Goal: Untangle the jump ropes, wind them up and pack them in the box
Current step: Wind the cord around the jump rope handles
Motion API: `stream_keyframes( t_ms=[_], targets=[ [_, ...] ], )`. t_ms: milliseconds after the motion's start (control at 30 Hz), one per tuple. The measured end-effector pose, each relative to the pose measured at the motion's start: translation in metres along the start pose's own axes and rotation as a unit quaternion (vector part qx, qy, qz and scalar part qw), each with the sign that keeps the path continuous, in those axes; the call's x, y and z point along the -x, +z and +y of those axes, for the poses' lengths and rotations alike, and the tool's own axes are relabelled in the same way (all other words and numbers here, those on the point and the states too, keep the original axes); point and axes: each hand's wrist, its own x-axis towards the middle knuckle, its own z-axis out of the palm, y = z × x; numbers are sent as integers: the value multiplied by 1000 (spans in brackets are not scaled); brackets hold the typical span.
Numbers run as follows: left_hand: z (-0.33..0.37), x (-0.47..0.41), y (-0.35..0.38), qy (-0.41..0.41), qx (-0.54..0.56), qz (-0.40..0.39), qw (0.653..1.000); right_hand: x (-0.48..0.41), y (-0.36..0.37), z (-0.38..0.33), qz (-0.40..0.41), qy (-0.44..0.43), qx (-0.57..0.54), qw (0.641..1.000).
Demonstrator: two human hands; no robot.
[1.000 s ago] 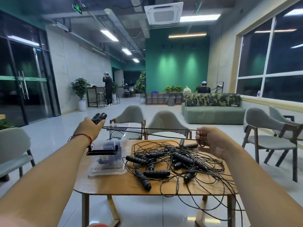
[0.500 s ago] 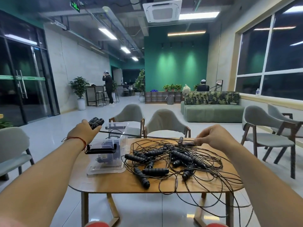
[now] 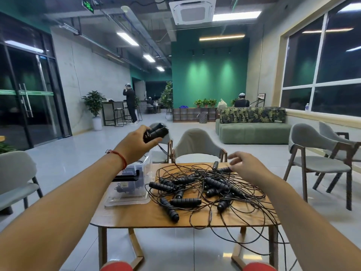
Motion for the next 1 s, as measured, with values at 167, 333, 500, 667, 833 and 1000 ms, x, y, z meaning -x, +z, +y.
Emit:
stream_keyframes(
  t_ms=[167, 333, 500, 667, 833, 1000],
  targets=[
    [30, -4, 5, 53, 38, 4, 998, 2, 0, -33, 15, -35, -71, 997],
    [47, -8, 0, 68, 85, -7, 994, 7, 8, -60, -29, -88, -139, 986],
    [73, -8, -5, 108, 167, -36, 979, 6, 32, -91, -70, -141, -120, 980],
    [94, -7, -16, 88, 295, -52, 950, 11, 44, -115, -68, -155, -241, 956],
    [83, -10, -1, 77, 147, 30, 986, 26, 39, -134, -35, -171, -215, 961],
    [50, -10, 41, -12, 77, 49, 996, 33, 51, -126, -26, -203, -49, 978]
  ],
)
